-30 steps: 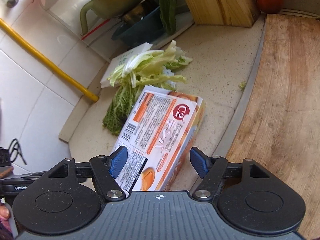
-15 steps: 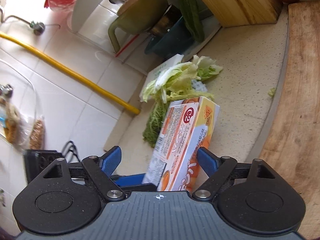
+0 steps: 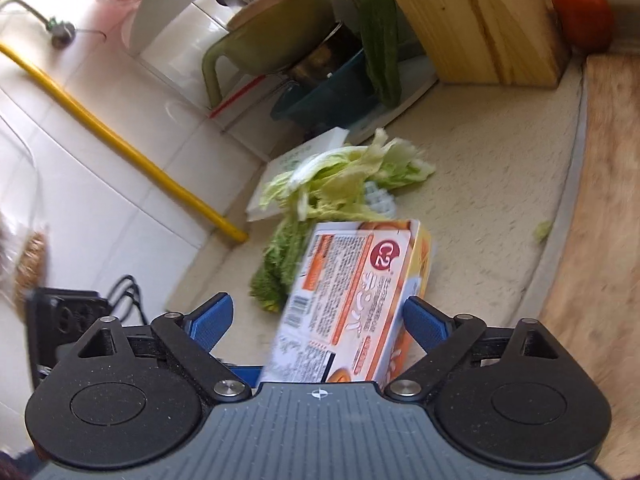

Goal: Collect trash
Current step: 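Move both tools back up to the counter toward the orange printed package, then grasp the yellow cheese snack box with the right tool, then grasp another white foam box with the left tool while the right tool holds the snack box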

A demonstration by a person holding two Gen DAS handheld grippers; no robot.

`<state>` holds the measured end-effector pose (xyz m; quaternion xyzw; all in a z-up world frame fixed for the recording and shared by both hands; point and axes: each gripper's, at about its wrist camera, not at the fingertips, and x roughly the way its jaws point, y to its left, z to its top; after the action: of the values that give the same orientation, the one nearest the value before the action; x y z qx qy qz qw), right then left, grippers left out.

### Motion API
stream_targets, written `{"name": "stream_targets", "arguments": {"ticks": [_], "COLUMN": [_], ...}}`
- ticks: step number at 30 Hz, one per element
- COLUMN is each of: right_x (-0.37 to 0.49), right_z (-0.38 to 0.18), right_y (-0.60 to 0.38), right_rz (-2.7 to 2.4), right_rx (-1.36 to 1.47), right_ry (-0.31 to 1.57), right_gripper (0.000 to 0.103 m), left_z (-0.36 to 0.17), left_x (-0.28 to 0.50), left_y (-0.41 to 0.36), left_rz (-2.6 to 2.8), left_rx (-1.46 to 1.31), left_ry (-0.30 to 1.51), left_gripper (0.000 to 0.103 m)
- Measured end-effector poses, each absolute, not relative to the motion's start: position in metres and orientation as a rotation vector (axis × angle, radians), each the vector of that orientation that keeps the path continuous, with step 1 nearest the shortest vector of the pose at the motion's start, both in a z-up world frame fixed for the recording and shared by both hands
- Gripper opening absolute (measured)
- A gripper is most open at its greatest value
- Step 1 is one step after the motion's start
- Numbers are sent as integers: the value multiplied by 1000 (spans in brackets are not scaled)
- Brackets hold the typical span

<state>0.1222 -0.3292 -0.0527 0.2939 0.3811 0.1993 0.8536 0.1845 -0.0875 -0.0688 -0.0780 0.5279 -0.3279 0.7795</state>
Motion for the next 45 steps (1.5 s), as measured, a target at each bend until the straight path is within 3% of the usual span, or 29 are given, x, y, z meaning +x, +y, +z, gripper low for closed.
{"name": "stream_targets", "arguments": {"ticks": [11,14,17,21,22,23,27,32,45], "right_x": [185,187,187,179,176,173,161,145,143], "right_z": [-61,-64,-82,-85,-83,-79,-86,-85,-101], "right_y": [-326,-326,-330,-332,-334,-335,-344,-359,-332], "right_rz": [487,583,734,726,726,715,573,583,594], "right_rx": [381,409,648,734,752,760,814,930,956], "right_ry": [1010,1030,1070,1012,994,983,1058,982,1006], "right_gripper": [95,97,97,96,90,74,63,45,45], "left_z": [-70,-70,-71,-73,-71,-70,-58,-32,-70], "left_x": [191,190,193,196,196,195,192,197,301], "left_y": [-100,-101,-103,-100,-99,-100,-92,-60,-6], "left_rz": [-754,-765,-768,-791,-790,-786,-781,-694,-428], "left_rx": [-174,-185,-204,-239,-235,-218,-181,-153,-690], "left_ry": [1143,1134,1137,1168,1171,1168,1146,1055,944], "left_gripper": [66,68,69,74,74,74,73,73,69]}}
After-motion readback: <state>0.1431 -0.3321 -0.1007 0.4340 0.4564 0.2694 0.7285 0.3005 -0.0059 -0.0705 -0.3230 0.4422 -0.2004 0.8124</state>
